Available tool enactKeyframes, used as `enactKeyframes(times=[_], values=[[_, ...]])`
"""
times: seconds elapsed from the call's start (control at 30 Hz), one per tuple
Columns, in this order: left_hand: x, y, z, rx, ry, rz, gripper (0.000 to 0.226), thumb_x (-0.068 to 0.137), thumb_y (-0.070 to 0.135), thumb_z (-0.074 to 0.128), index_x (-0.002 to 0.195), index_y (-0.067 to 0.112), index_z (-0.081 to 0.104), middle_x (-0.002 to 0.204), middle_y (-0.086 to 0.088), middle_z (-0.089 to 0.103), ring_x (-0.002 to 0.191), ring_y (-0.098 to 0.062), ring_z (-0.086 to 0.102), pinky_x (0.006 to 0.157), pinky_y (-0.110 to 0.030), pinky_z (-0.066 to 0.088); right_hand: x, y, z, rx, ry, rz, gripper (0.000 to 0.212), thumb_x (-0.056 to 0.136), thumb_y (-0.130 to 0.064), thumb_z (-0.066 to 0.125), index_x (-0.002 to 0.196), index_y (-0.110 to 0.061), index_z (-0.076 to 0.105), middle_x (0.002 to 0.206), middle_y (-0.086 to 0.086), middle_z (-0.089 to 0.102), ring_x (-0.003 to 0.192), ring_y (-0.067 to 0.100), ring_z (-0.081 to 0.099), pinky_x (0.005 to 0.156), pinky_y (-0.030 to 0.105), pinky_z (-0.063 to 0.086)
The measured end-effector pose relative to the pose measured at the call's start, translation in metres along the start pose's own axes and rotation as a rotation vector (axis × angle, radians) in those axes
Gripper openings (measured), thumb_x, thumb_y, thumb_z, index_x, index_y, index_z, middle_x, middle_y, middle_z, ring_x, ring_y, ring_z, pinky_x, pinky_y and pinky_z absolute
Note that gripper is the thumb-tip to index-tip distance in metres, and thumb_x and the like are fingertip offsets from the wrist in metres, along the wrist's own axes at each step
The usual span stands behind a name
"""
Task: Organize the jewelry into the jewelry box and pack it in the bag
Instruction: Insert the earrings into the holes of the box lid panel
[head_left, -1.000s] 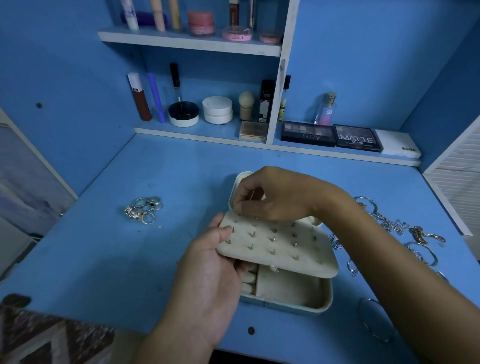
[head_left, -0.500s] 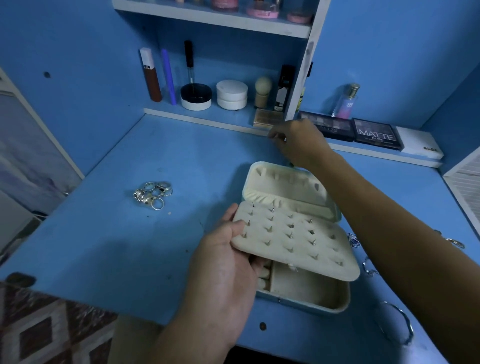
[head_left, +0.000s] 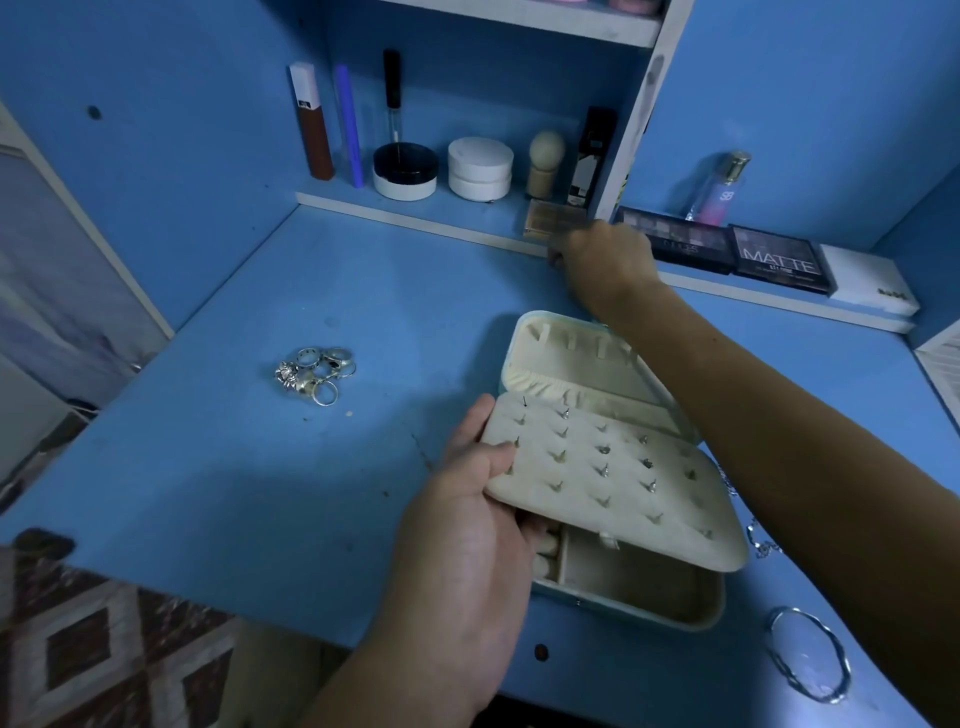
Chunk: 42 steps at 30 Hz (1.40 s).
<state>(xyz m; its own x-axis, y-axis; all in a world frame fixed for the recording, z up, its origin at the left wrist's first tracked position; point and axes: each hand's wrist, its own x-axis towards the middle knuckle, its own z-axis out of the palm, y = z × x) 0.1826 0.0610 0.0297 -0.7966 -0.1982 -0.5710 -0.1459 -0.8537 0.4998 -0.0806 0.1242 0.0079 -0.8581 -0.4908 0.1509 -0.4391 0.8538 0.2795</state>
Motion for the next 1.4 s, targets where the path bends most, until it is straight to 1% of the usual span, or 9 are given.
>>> enactKeyframes(times=[0.17, 0.43, 0.67, 0.73, 0.8, 0.93, 1.13, 1.3, 1.4], values=[[-0.001, 0.0, 0.001, -0.006, 0.003, 0.0, 0.039, 0.095, 0.004, 0.041, 0.123, 0.022, 0.062, 0.104, -0.001, 0.077, 0.103, -0.019, 0.068, 0.098, -0.04, 0.046, -0.004, -0.002, 0.001, -0.031, -0.027, -0.01, 0.032, 0.097, -0.002, 0.049, 0.126, -0.011, 0.059, 0.119, 0.015, 0.064, 0.107, 0.038, 0.063, 0.072, 0.038, 0.042], [-0.002, -0.001, 0.002, -0.003, 0.017, 0.01, 0.039, 0.095, 0.003, 0.041, 0.122, 0.021, 0.062, 0.107, -0.003, 0.076, 0.107, -0.02, 0.068, 0.095, -0.039, 0.048, -0.018, 0.014, -0.001, 0.535, 0.1, -0.122, 0.015, 0.081, -0.007, 0.061, 0.087, -0.007, 0.074, 0.084, 0.01, 0.072, 0.077, 0.029, 0.064, 0.075, 0.035, 0.055], [-0.003, -0.003, 0.001, -0.003, 0.008, 0.03, 0.039, 0.095, 0.004, 0.042, 0.124, 0.021, 0.062, 0.108, -0.002, 0.076, 0.109, -0.02, 0.067, 0.099, -0.041, 0.046, -0.051, 0.017, -0.03, 0.877, 0.022, -0.065, 0.017, 0.093, -0.008, 0.063, 0.099, -0.018, 0.075, 0.081, -0.011, 0.066, 0.072, 0.011, 0.067, 0.064, 0.008, 0.049], [-0.003, -0.004, 0.002, -0.004, 0.006, 0.037, 0.039, 0.095, 0.004, 0.042, 0.124, 0.021, 0.061, 0.105, -0.002, 0.076, 0.105, -0.019, 0.068, 0.099, -0.041, 0.046, -0.063, 0.016, -0.039, 0.955, -0.017, -0.069, 0.019, 0.095, -0.008, 0.062, 0.096, -0.024, 0.073, 0.085, -0.01, 0.069, 0.078, 0.009, 0.069, 0.07, 0.012, 0.053], [-0.003, -0.005, 0.002, -0.014, 0.007, 0.044, 0.039, 0.095, 0.004, 0.041, 0.124, 0.021, 0.061, 0.104, -0.002, 0.077, 0.101, -0.019, 0.068, 0.098, -0.04, 0.046, -0.075, 0.013, -0.049, 0.99, -0.073, -0.074, 0.023, 0.096, -0.009, 0.062, 0.088, -0.028, 0.071, 0.087, -0.002, 0.072, 0.076, 0.012, 0.071, 0.068, 0.022, 0.058], [-0.003, -0.005, 0.001, -0.027, -0.007, 0.051, 0.04, 0.095, 0.005, 0.042, 0.126, 0.021, 0.06, 0.106, -0.002, 0.076, 0.102, -0.018, 0.069, 0.094, -0.038, 0.048, -0.095, 0.005, -0.064, 1.074, -0.193, -0.13, 0.021, 0.094, -0.003, 0.063, 0.086, -0.02, 0.073, 0.081, 0.005, 0.071, 0.074, 0.015, 0.068, 0.063, 0.014, 0.054], [-0.003, -0.004, 0.0, -0.035, -0.02, 0.044, 0.04, 0.095, 0.005, 0.043, 0.128, 0.02, 0.06, 0.109, -0.004, 0.075, 0.104, -0.018, 0.068, 0.087, -0.034, 0.05, -0.112, 0.002, -0.073, 1.115, -0.305, -0.189, 0.011, 0.091, -0.007, 0.069, 0.092, -0.016, 0.077, 0.074, -0.018, 0.071, 0.07, 0.002, 0.068, 0.067, 0.013, 0.053], [-0.003, -0.005, 0.0, -0.03, -0.025, 0.046, 0.04, 0.095, 0.005, 0.043, 0.127, 0.02, 0.061, 0.107, -0.003, 0.076, 0.101, -0.018, 0.068, 0.089, -0.035, 0.048, -0.116, -0.002, -0.072, 1.041, -0.304, -0.186, 0.016, 0.093, -0.013, 0.068, 0.089, -0.026, 0.075, 0.078, -0.016, 0.071, 0.072, 0.008, 0.071, 0.075, 0.023, 0.059], [-0.003, -0.005, -0.001, -0.029, -0.028, 0.045, 0.039, 0.096, 0.005, 0.043, 0.127, 0.021, 0.061, 0.107, -0.003, 0.076, 0.101, -0.018, 0.069, 0.084, -0.033, 0.05, -0.118, -0.002, -0.074, 1.049, -0.301, -0.191, 0.013, 0.091, -0.013, 0.071, 0.088, -0.026, 0.075, 0.079, -0.016, 0.071, 0.07, 0.003, 0.069, 0.07, 0.017, 0.056]])
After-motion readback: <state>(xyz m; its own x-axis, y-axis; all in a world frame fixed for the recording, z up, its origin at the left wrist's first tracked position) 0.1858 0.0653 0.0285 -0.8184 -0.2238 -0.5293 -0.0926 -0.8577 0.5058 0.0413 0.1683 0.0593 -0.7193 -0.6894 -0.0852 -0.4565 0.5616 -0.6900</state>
